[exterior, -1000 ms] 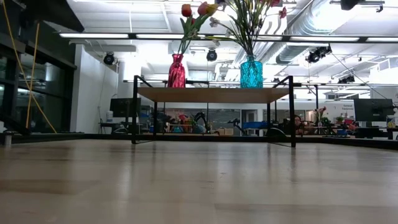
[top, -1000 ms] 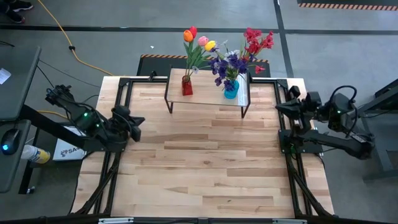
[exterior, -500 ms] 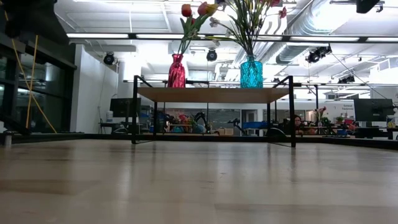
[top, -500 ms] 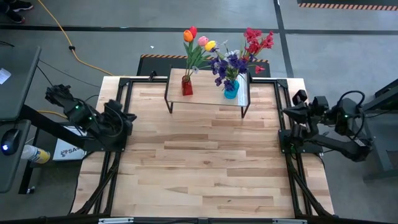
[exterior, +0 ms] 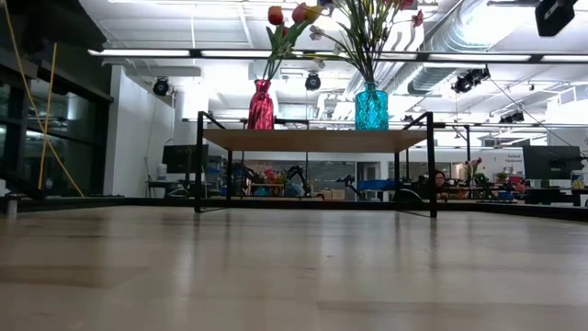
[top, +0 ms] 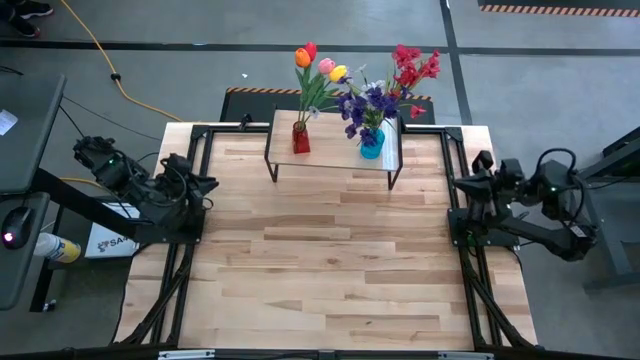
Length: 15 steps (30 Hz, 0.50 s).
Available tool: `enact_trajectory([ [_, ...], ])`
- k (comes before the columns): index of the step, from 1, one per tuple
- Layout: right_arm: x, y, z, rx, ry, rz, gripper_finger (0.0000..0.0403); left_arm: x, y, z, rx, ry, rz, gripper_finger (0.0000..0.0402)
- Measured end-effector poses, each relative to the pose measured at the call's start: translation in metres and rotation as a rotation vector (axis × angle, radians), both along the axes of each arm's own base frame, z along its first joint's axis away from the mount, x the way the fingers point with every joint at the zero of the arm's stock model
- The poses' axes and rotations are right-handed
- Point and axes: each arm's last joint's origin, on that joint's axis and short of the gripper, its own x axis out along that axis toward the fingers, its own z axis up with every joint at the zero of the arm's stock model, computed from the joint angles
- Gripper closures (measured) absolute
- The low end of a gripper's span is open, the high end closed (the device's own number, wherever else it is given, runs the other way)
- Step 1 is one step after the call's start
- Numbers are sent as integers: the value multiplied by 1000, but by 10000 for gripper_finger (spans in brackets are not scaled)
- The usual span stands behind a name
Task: Pick and place flowers into a vace then onto a shelf
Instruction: Return to Home Position
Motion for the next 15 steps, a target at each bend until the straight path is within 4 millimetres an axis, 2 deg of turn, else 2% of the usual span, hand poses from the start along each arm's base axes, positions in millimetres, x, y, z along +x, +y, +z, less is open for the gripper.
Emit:
enact_trajectory([
  [3, 1, -2, -5, 50, 45, -43, 403, 3, -1, -6, 18, -42, 20, 279],
  [6, 6, -4, -11, 64, 61, -53, 403, 11, -7, -22, 33, -78, -6, 281],
  [10, 16, -7, -17, 46, 22, -28, 403, 24, -17, -43, 52, -146, -66, 281],
  [15, 29, -11, -31, 51, -2, 17, 403, 36, -26, -59, 64, -236, -146, 281],
])
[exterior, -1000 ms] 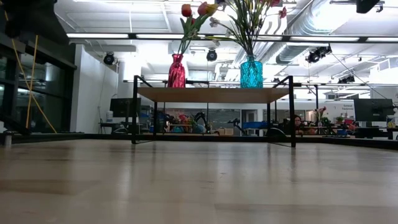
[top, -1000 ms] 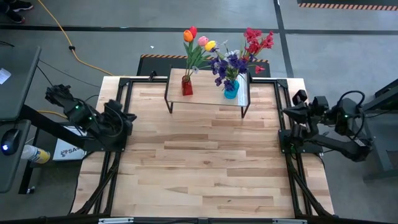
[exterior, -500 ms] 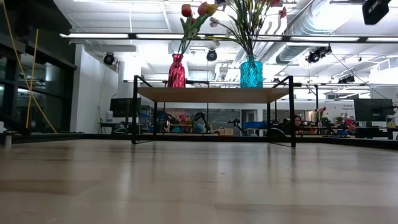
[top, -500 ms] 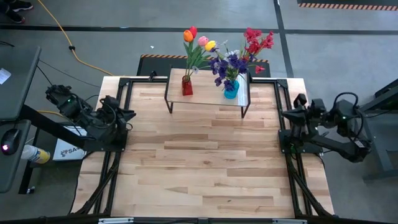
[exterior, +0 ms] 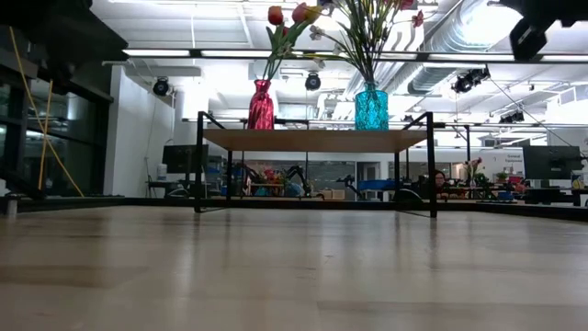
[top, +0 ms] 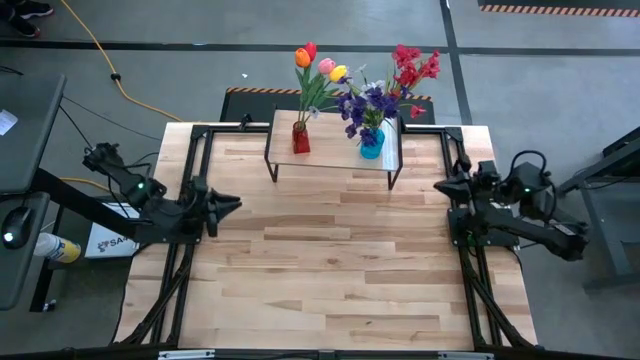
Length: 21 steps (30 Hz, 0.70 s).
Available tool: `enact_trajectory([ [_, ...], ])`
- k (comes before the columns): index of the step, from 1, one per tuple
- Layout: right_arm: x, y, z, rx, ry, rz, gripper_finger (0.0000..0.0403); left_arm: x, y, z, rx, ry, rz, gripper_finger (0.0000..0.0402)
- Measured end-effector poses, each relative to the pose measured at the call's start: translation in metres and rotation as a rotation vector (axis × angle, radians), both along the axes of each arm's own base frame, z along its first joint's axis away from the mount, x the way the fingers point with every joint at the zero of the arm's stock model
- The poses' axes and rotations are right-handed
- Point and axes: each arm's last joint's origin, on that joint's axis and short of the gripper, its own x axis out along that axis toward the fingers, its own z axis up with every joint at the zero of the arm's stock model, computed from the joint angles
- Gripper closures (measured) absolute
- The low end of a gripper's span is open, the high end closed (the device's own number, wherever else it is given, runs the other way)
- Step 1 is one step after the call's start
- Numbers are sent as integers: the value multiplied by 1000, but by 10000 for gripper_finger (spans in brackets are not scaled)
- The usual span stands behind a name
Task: Pick and place flowers into a vace then onto a shelf
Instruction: Return to Home Position
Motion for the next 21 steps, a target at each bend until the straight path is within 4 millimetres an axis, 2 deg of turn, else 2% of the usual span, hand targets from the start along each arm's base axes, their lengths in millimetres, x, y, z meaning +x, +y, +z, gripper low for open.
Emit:
enact_trajectory([
  [5, 9, -2, -11, 6, -13, 59, 403, 6, -5, -13, 12, -12, -60, 282],
  [21, 13, -2, -16, -15, -32, 75, 403, 15, -10, -53, 20, -70, 0, 282],
])
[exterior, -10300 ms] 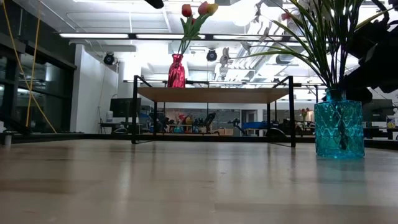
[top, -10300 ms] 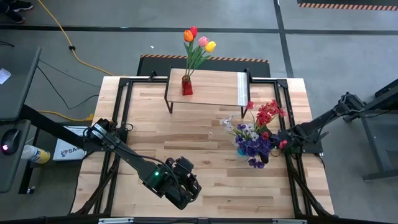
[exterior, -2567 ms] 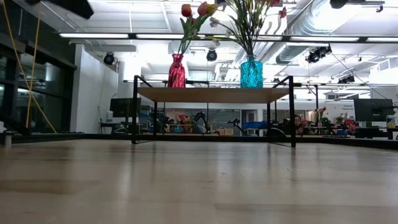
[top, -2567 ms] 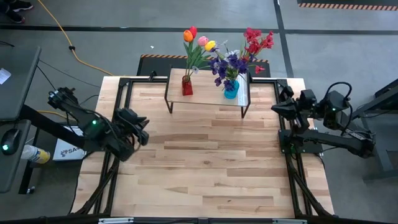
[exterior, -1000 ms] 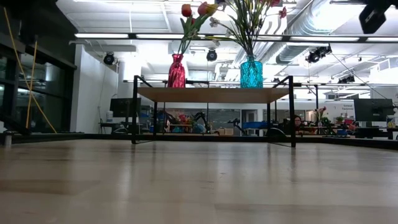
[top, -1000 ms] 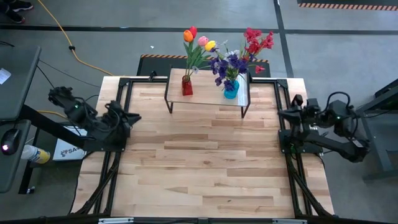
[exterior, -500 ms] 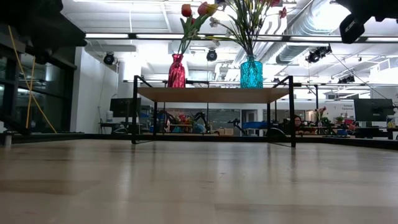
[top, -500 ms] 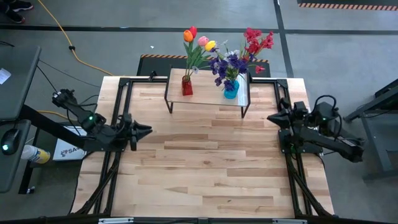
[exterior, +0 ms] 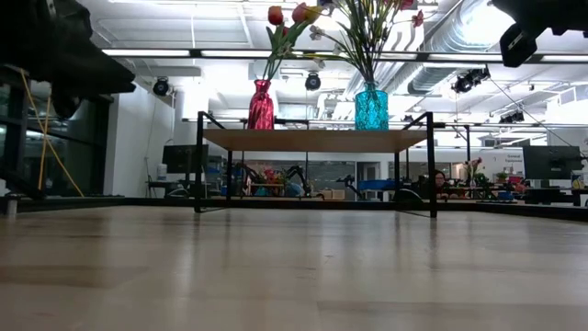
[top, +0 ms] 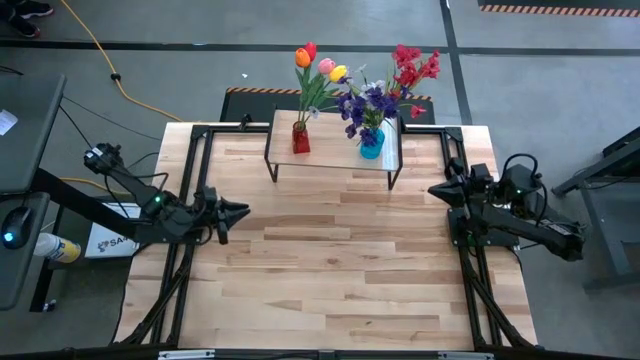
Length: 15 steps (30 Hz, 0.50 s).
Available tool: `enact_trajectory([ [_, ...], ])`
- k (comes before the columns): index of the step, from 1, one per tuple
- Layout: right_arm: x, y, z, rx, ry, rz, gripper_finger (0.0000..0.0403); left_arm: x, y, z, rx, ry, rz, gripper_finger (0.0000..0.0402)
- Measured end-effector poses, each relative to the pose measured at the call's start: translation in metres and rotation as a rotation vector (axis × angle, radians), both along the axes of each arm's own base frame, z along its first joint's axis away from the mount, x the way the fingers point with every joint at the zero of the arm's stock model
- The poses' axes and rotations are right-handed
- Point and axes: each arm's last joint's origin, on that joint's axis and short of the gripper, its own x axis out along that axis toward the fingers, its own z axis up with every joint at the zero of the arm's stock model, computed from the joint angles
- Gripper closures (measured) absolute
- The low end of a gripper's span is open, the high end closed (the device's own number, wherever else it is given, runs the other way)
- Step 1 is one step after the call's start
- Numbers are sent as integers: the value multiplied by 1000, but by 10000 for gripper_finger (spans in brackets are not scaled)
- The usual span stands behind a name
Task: Pick and place flowers into a vace then onto a shelf
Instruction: Return to Home Position
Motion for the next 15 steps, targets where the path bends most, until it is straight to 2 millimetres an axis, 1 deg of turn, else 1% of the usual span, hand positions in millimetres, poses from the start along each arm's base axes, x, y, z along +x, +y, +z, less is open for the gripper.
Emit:
enact_trajectory([
  [3, 0, 0, 0, 1, 0, -6, 403, 1, 2, 0, 19, -20, 35, 282],
  [8, 0, 0, 0, 1, 0, -8, 403, 6, 13, 1, 53, -3, 116, 282],
  [15, 0, 0, 0, 2, -1, -10, 403, 14, 28, 2, 65, 28, 88, 282],
])
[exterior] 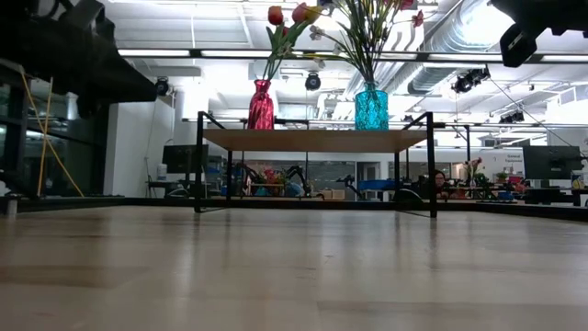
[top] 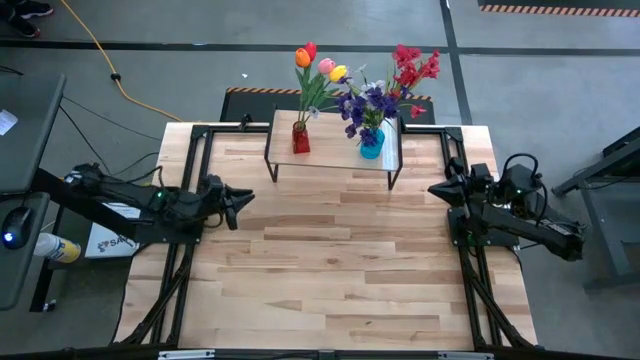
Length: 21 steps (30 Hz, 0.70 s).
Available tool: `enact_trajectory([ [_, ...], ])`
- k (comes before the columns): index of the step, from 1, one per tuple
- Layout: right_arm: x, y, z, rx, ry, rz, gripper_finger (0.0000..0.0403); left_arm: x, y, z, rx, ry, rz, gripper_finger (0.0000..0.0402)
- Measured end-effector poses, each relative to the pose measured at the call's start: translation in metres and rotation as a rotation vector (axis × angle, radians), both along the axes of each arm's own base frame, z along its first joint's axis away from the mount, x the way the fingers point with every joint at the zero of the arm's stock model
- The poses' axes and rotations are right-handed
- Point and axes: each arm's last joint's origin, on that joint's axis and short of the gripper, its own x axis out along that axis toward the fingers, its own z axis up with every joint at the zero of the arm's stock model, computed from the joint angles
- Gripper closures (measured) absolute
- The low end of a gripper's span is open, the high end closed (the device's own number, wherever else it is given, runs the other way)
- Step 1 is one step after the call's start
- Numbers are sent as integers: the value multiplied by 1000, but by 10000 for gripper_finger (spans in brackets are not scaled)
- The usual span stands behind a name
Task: Pick and place flowers into a vace then onto a shelf
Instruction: Return to Home Position
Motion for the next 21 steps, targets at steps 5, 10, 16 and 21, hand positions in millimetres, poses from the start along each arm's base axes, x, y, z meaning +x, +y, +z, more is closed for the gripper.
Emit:
enact_trajectory([
  [5, 0, 0, 3, -36, -25, -9, 403, -1, 10, 3, -4, -16, 24, 282],
  [10, 0, 0, 3, -55, -27, -13, 403, -7, 12, 8, 15, -60, -8, 282],
  [16, -1, 0, 5, -62, -48, -13, 403, -15, 13, 14, 72, -102, -27, 282],
  [21, 10, -3, -7, -87, -157, 9, 403, -16, 13, 15, 112, -96, -57, 282],
])
